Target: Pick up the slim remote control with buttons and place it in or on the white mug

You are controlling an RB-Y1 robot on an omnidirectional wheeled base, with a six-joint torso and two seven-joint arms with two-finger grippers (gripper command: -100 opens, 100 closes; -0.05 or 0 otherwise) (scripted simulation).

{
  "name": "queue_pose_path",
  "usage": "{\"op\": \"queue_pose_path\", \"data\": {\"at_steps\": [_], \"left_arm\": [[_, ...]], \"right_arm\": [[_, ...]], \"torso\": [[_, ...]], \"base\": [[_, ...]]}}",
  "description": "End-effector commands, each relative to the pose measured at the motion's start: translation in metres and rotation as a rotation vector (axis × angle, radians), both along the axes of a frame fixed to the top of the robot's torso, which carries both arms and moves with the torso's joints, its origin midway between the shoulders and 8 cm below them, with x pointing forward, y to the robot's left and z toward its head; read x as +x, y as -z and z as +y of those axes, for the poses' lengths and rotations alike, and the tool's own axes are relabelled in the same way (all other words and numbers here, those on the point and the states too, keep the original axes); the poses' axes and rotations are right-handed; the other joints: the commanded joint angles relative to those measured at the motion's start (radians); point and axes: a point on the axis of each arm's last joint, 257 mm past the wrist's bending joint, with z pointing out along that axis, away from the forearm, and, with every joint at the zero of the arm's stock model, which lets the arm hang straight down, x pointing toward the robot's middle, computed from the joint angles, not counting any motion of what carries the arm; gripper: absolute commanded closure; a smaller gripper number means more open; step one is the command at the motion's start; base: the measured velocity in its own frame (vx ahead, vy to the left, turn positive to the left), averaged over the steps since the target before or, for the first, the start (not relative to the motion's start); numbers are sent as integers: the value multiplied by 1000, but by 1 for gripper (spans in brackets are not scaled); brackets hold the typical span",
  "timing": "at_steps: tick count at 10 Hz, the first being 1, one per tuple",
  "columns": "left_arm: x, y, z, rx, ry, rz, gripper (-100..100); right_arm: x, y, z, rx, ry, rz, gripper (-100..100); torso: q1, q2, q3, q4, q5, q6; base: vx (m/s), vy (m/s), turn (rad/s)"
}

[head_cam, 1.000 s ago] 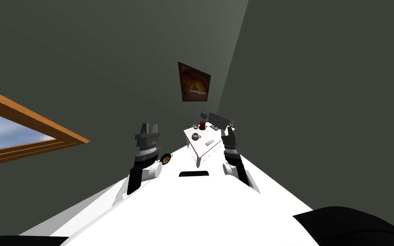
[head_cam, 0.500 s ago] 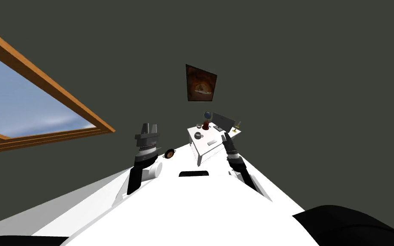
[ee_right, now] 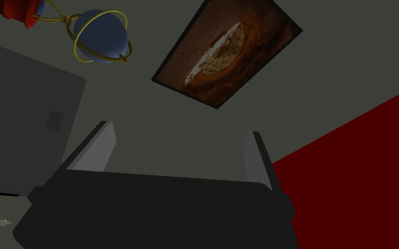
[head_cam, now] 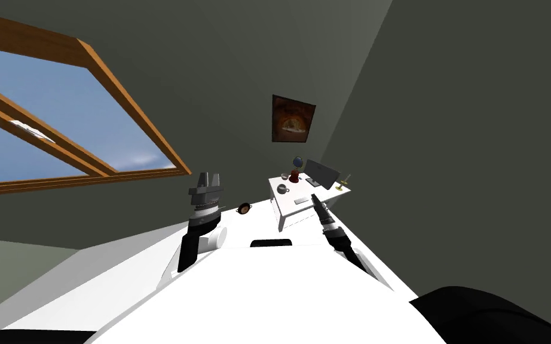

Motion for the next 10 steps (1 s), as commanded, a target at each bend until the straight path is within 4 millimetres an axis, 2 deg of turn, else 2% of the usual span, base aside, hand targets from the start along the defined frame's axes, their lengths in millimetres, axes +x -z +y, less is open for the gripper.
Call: {"op": "queue_pose_path", "data": {"at_steps": [1, 3, 4, 7, 8, 9, 10], "left_arm": [[0, 0, 0, 0, 0, 0, 0], [0, 0, 0, 0, 0, 0, 0], [0, 0, 0, 0, 0, 0, 0], [0, 0, 0, 0, 0, 0, 0], [0, 0, 0, 0, 0, 0, 0], [0, 0, 0, 0, 0, 0, 0], [0, 0, 0, 0, 0, 0, 0]], "right_arm": [[2, 12, -4, -27, 4, 24, -100], [-10, 58, -17, -132, 18, 130, -100], [-10, 58, -17, -132, 18, 130, -100], [-37, 125, -35, -299, 21, 288, -100], [-38, 131, -38, -300, 25, 301, -100], [-52, 157, -46, -359, 22, 362, -100], [-52, 157, -46, -359, 22, 362, -100]], "torso": [[0, 0, 0, 0, 0, 0], [0, -1, -1, 0, 0, 0], [-2, -1, 0, 0, 0, 0], [-1, -1, -1, 0, 0, 0], [-3, -1, -1, 0, -1, 0], [-2, -2, -1, 0, -1, 0], [-1, -3, -2, -1, 0, 0]], "base": [[-28, -29, 162], [-43, -49, 348], [-33, -51, 240], [-39, -48, 428], [-33, -47, 335], [-21, -34, 408], [-14, -26, 300]]}}
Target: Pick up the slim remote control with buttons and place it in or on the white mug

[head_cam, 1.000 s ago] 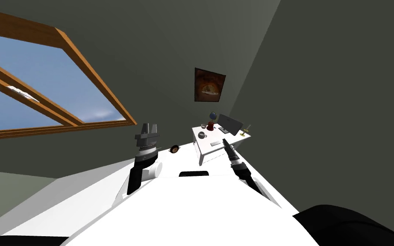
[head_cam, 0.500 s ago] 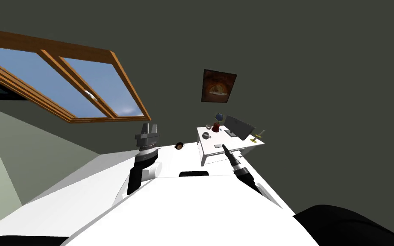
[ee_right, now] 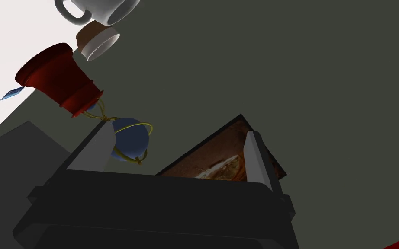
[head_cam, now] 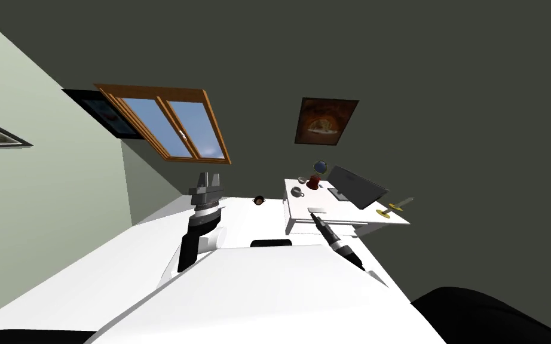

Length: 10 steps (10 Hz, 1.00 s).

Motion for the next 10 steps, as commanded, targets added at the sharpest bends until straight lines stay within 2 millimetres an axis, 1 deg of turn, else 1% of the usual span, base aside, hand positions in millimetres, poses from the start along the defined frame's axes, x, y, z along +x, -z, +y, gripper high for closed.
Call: {"op": "queue_pose_path", "data": {"at_steps": [1, 2, 3, 4, 5, 6, 7, 8, 9, 10], "left_arm": [[0, 0, 0, 0, 0, 0, 0], [0, 0, 0, 0, 0, 0, 0], [0, 0, 0, 0, 0, 0, 0], [0, 0, 0, 0, 0, 0, 0], [0, 0, 0, 0, 0, 0, 0], [0, 0, 0, 0, 0, 0, 0], [0, 0, 0, 0, 0, 0, 0], [0, 0, 0, 0, 0, 0, 0], [0, 0, 0, 0, 0, 0, 0], [0, 0, 0, 0, 0, 0, 0]], "right_arm": [[-14, 28, -8, -67, -9, 67, -100], [-16, 31, -9, -68, -6, 74, -100], [-33, 54, -17, -128, -18, 135, -100], [-34, 57, -18, -129, -15, 141, -100], [-54, 80, -27, -191, -30, 206, -100], [-55, 82, -28, -192, -29, 210, -100], [-76, 103, -36, -255, -49, 274, -100], [-78, 106, -38, -256, -46, 281, -100], [-103, 127, -48, -321, -70, 350, -100], [-104, 129, -50, -321, -69, 354, -100]], "torso": [[0, 0, 0, 0, 0, 0], [0, 0, 0, 0, 0, 0], [0, -1, 0, 0, 0, 0], [0, -1, -1, 0, 0, 0], [0, -1, -1, 0, 0, 0], [0, -1, -1, 0, 0, 0], [-1, -2, -1, 0, 0, 0], [-1, -2, -1, 0, 0, 0], [-1, -2, -1, 0, 0, 0], [-2, -2, -1, 0, 0, 0]], "base": [[-15, -27, 375], [-14, -26, 278], [-10, -27, 337], [-9, -27, 264], [-5, -29, 339], [-3, -35, 317], [-2, -42, 460], [-3, -40, 337], [-3, -46, 366], [-2, -46, 306]]}}
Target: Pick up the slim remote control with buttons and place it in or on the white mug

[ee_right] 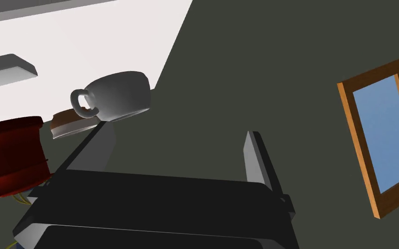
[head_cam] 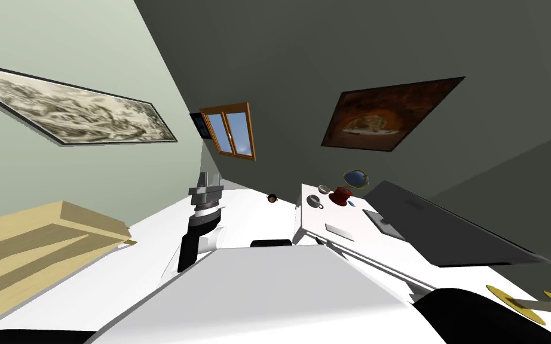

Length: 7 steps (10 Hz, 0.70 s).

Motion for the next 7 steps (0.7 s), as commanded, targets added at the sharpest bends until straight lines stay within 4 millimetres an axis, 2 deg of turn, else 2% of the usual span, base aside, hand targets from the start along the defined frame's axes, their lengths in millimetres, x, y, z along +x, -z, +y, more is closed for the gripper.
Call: {"op": "queue_pose_path", "data": {"at_steps": [1, 2, 3, 4, 5, 6, 7], "left_arm": [[0, 0, 0, 0, 0, 0, 0], [0, 0, 0, 0, 0, 0, 0], [0, 0, 0, 0, 0, 0, 0], [0, 0, 0, 0, 0, 0, 0], [0, 0, 0, 0, 0, 0, 0], [0, 0, 0, 0, 0, 0, 0], [0, 0, 0, 0, 0, 0, 0]], "right_arm": [[-3, 5, -8, -10, -2, 12, -100], [-29, 23, -18, -72, -33, 80, -100], [-32, 26, -20, -74, -29, 89, -100], [-62, 44, -33, -137, -59, 166, -100], [-62, 44, -33, -137, -59, 166, -100], [-88, 57, -43, -195, -101, 228, -100], [-94, 60, -47, -199, -94, 243, -100]], "torso": [[0, 0, 0, 0, 0, 0], [1, 0, 0, 0, 0, 1], [1, -1, 0, 0, 0, 0], [1, 0, 0, 0, 0, 0], [0, 0, 0, 0, 0, 0], [-1, 0, 0, 0, 0, 0], [-2, -1, 0, 0, 0, 0]], "base": [[1, -24, 62], [4, -23, 332], [-2, -37, 325], [-6, -52, 408], [-6, -57, 345], [4, -74, 413], [2, -65, 214]]}}
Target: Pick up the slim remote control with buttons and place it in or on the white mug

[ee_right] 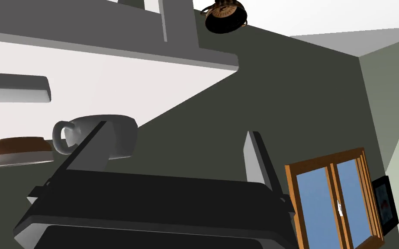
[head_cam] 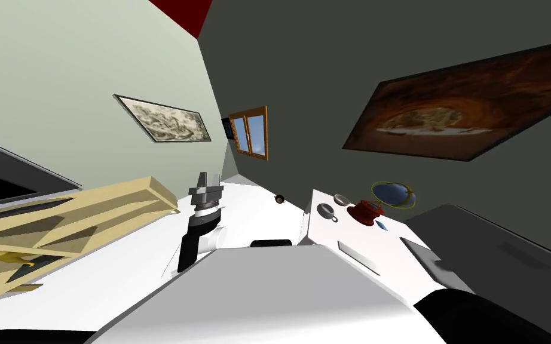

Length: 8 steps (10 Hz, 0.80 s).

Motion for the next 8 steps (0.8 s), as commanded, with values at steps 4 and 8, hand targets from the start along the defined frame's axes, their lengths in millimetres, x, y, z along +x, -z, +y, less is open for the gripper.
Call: {"op": "queue_pose_path", "data": {"at_steps": [4, 8], "left_arm": [[0, 0, 0, 0, 0, 0, 0], [0, 0, 0, 0, 0, 0, 0]], "right_arm": [[-102, 35, -45, -176, -125, 245, -100], [-163, 44, -71, -263, -217, 384, -100]], "torso": [[-2, -1, 0, 0, 0, 0], [-1, -1, 0, 0, 0, -1]], "base": [[-3, -77, 444], [-18, -77, 360]]}}
